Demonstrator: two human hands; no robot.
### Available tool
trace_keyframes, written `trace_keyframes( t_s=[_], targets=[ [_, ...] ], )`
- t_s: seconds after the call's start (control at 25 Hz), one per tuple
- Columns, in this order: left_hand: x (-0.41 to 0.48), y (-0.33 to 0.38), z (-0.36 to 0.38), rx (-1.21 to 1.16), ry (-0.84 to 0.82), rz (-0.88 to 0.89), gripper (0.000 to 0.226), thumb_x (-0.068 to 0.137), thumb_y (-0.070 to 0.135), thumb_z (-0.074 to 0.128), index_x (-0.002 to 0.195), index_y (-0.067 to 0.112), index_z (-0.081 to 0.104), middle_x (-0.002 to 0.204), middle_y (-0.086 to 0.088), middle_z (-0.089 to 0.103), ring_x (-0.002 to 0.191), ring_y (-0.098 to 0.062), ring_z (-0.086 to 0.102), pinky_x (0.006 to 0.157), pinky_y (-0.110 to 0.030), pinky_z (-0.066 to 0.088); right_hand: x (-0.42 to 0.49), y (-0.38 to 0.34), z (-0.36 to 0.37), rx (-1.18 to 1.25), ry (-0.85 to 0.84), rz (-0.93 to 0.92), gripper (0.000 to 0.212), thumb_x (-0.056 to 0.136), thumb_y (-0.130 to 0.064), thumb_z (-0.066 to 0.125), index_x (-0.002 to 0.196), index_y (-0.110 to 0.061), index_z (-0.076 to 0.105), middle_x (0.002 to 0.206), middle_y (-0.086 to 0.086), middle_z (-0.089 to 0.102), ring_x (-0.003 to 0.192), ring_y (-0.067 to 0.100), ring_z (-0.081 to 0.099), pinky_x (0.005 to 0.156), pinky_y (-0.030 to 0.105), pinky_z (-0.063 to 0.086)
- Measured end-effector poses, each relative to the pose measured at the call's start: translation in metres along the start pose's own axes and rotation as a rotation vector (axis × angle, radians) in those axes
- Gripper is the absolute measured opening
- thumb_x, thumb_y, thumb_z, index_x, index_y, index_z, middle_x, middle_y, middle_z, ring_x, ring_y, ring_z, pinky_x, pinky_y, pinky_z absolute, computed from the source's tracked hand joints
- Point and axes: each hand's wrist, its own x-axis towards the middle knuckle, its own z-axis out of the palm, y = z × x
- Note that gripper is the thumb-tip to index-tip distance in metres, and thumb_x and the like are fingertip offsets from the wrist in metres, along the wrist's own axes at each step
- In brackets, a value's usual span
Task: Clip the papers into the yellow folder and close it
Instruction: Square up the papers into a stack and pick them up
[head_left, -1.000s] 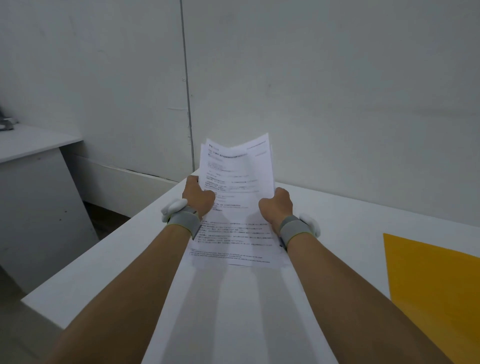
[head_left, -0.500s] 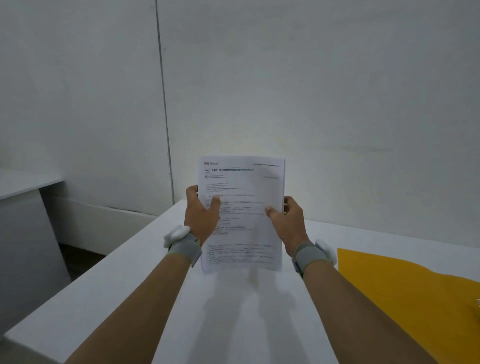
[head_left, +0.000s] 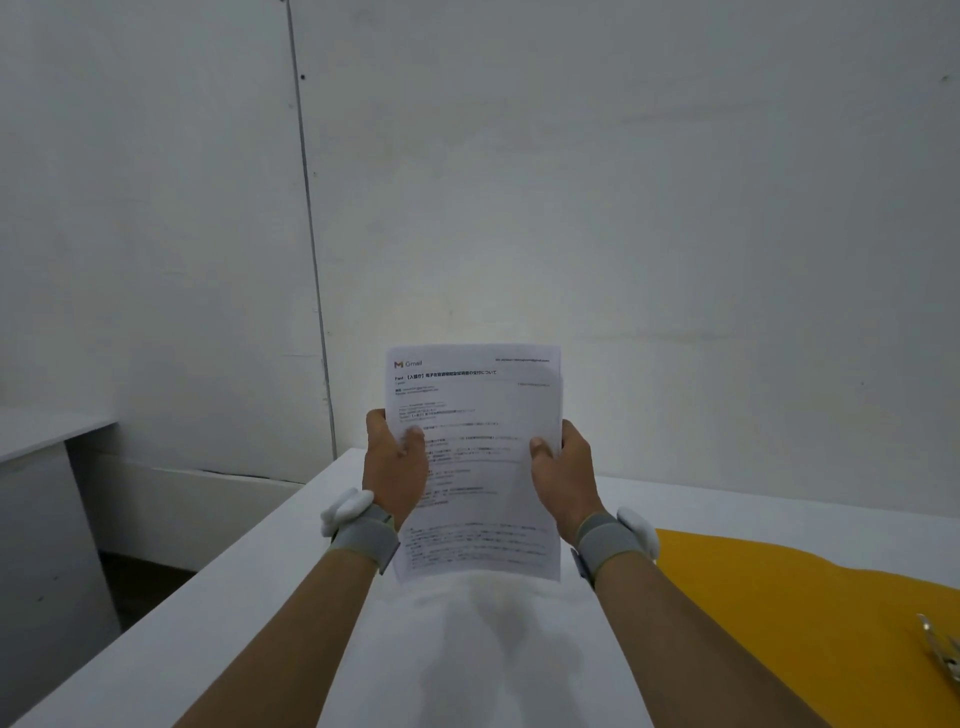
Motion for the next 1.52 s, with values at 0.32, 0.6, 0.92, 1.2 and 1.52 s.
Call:
trace_keyframes(
  t_s=[0.32,0.6,0.92,1.2,1.52],
  targets=[
    [-0.019,-0.019,0.004,0.041,-0.065,-0.12,0.021,0.1,0.023,0.043,0.112,0.009,0.035,0.102,-0.006,0.053,0.071,-0.008,0.053,0.054,-0.017,0.042,-0.01,0.016,-0.002,-0.063,-0.02,0.065,0.014,0.096,-0.016,0.051,0.109,-0.013,0.057,0.102,0.006,0.065,0.097,0.028,0.064,0.091,0.046,0.055],
    [-0.004,-0.006,0.001,0.033,-0.044,-0.064,0.023,0.098,0.027,0.047,0.11,0.011,0.036,0.1,-0.006,0.056,0.074,-0.016,0.058,0.059,-0.026,0.048,-0.004,0.003,-0.004,-0.019,0.007,0.015,0.014,0.098,-0.014,0.049,0.11,-0.014,0.055,0.103,0.006,0.064,0.094,0.025,0.062,0.084,0.038,0.054],
    [-0.02,-0.032,0.008,0.096,-0.172,-0.121,0.016,0.1,0.023,0.042,0.109,0.013,0.033,0.107,-0.006,0.052,0.092,-0.026,0.055,0.075,-0.034,0.047,-0.011,0.028,-0.005,-0.115,-0.027,0.141,0.023,0.097,-0.016,0.049,0.119,-0.012,0.055,0.113,0.009,0.065,0.102,0.028,0.061,0.093,0.042,0.053],
    [-0.003,0.017,0.014,0.109,-0.104,0.015,0.015,0.099,0.023,0.044,0.105,0.012,0.036,0.099,-0.005,0.053,0.078,-0.02,0.053,0.055,-0.019,0.039,-0.002,-0.016,-0.028,-0.106,0.04,-0.01,0.021,0.097,-0.021,0.05,0.116,-0.012,0.057,0.107,0.007,0.065,0.097,0.028,0.063,0.086,0.042,0.055],
    [-0.007,0.087,0.066,0.031,-0.17,0.077,0.033,0.094,0.02,0.051,0.122,0.005,0.04,0.101,-0.004,0.054,0.084,-0.025,0.055,0.072,-0.031,0.043,-0.003,-0.069,-0.105,-0.159,0.206,-0.128,0.023,0.095,-0.019,0.054,0.116,-0.014,0.048,0.108,0.002,0.058,0.1,0.026,0.06,0.089,0.042,0.054]
  ],
)
